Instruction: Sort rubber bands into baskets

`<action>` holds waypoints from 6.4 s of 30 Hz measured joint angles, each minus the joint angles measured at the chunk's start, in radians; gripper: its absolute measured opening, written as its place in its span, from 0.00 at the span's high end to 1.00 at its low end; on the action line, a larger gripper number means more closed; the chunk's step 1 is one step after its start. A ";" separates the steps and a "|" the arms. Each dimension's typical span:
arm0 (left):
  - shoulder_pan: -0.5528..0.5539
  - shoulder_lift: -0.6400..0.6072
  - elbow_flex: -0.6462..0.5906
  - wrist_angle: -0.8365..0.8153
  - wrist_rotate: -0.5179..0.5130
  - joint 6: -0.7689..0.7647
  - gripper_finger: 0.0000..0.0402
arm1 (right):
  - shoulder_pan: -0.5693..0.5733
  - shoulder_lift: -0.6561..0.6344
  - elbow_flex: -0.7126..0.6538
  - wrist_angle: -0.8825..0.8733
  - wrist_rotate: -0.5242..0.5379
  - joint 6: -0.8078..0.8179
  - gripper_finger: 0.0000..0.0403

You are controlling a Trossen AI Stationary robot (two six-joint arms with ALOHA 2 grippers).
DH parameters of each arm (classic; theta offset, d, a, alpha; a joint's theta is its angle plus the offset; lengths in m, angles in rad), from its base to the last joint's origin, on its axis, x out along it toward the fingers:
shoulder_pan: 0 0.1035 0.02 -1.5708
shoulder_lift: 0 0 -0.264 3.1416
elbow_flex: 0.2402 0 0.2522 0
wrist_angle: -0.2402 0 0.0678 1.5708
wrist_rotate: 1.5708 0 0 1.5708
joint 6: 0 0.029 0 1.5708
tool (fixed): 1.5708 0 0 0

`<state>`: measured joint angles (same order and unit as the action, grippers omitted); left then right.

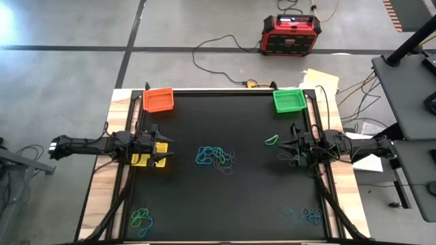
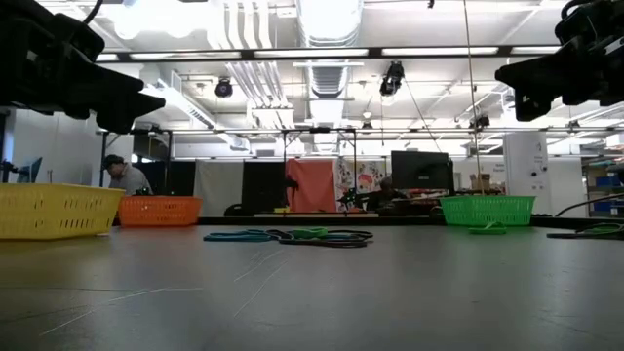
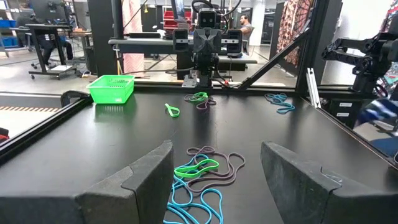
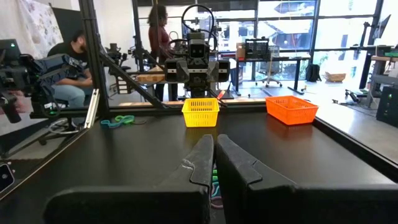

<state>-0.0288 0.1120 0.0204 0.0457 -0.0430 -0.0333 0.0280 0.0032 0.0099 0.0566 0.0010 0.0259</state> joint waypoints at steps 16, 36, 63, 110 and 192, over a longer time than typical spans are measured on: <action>0.000 0.001 0.000 0.559 -0.024 -0.038 0.44 | 0.000 0.000 0.000 0.000 0.000 0.000 0.98; 0.000 0.229 -0.001 0.600 0.026 -0.099 0.44 | 0.000 0.000 0.000 0.000 0.000 0.000 0.98; -0.004 0.536 0.094 0.542 -0.286 -0.288 0.44 | 0.000 0.000 0.000 0.000 0.000 0.000 0.98; -0.234 1.318 0.434 0.509 -0.663 -0.421 0.44 | 0.000 0.000 0.000 0.000 0.000 0.000 0.98; -0.412 1.586 0.564 0.249 -0.317 -0.634 1.00 | 0.000 0.006 0.000 0.000 0.000 0.000 0.98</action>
<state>-0.4407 1.6981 0.5846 0.2951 -0.3599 -0.6678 0.0277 0.0097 0.0101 0.0566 0.0006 0.0261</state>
